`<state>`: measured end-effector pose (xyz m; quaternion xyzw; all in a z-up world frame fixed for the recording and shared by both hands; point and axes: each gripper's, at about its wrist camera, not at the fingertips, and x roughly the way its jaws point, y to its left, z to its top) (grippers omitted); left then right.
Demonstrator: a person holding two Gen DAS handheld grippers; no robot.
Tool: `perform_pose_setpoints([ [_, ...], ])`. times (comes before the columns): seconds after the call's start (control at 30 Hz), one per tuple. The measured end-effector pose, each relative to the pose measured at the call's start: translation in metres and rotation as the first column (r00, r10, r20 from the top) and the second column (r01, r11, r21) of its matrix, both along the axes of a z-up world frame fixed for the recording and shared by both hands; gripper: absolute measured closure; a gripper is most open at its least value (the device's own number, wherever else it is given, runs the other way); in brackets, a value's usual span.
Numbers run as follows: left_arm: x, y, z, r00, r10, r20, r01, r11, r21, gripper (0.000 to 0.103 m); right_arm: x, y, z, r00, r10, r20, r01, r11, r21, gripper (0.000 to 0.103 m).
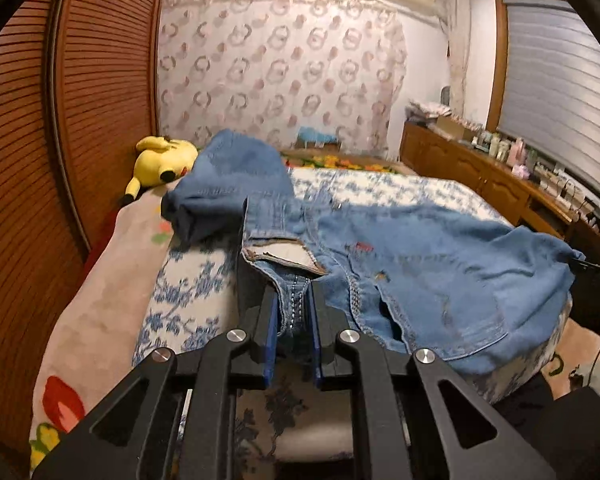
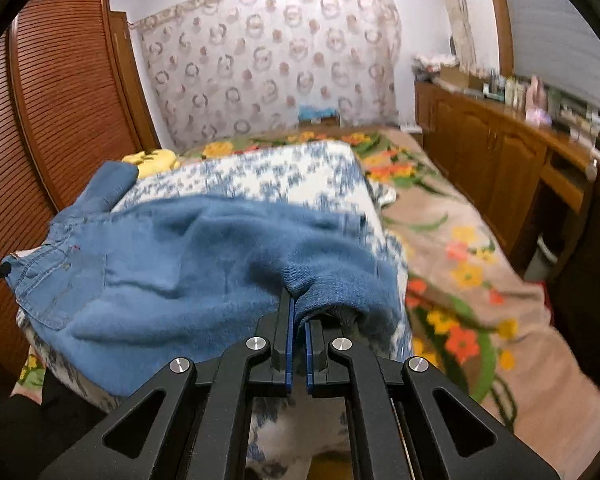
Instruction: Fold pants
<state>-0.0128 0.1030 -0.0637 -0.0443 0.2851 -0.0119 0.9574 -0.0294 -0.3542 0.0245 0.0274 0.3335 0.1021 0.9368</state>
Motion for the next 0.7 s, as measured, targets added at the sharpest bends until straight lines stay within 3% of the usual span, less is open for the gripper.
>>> perform_pose_setpoints([
  [0.3, -0.006, -0.004, -0.003, 1.000, -0.008, -0.026, 0.009, 1.000, 0.015, 0.085, 0.011, -0.002, -0.001, 0.999, 0.005, -0.032, -0.006, 1.000, -0.010, 0.100],
  [0.4, -0.008, -0.006, -0.002, 1.000, -0.004, -0.027, 0.004, 1.000, 0.031, 0.079, 0.001, -0.002, 0.001, 1.000, -0.008, -0.024, 0.008, 1.000, -0.013, 0.088],
  [0.5, -0.010, -0.010, 0.001, 1.000, -0.008, -0.010, 0.009, 0.999, 0.039, 0.064, -0.006, -0.006, 0.005, 0.999, -0.028, -0.014, 0.028, 1.000, -0.005, 0.080],
  [0.6, -0.010, -0.011, 0.005, 1.000, -0.021, 0.006, 0.021, 0.999, 0.025, 0.038, -0.019, -0.007, 0.007, 0.999, -0.053, 0.004, 0.053, 0.999, 0.001, 0.066],
  [0.63, -0.008, -0.013, 0.005, 1.000, -0.029, 0.006, 0.029, 0.999, 0.016, 0.023, -0.026, -0.007, 0.005, 0.998, -0.062, 0.011, 0.062, 0.998, 0.004, 0.059],
  [0.7, -0.003, -0.017, 0.006, 0.999, -0.051, 0.005, 0.051, 0.999, 0.007, 0.019, -0.031, -0.009, 0.005, 0.997, -0.075, 0.022, 0.074, 0.997, 0.014, 0.053],
])
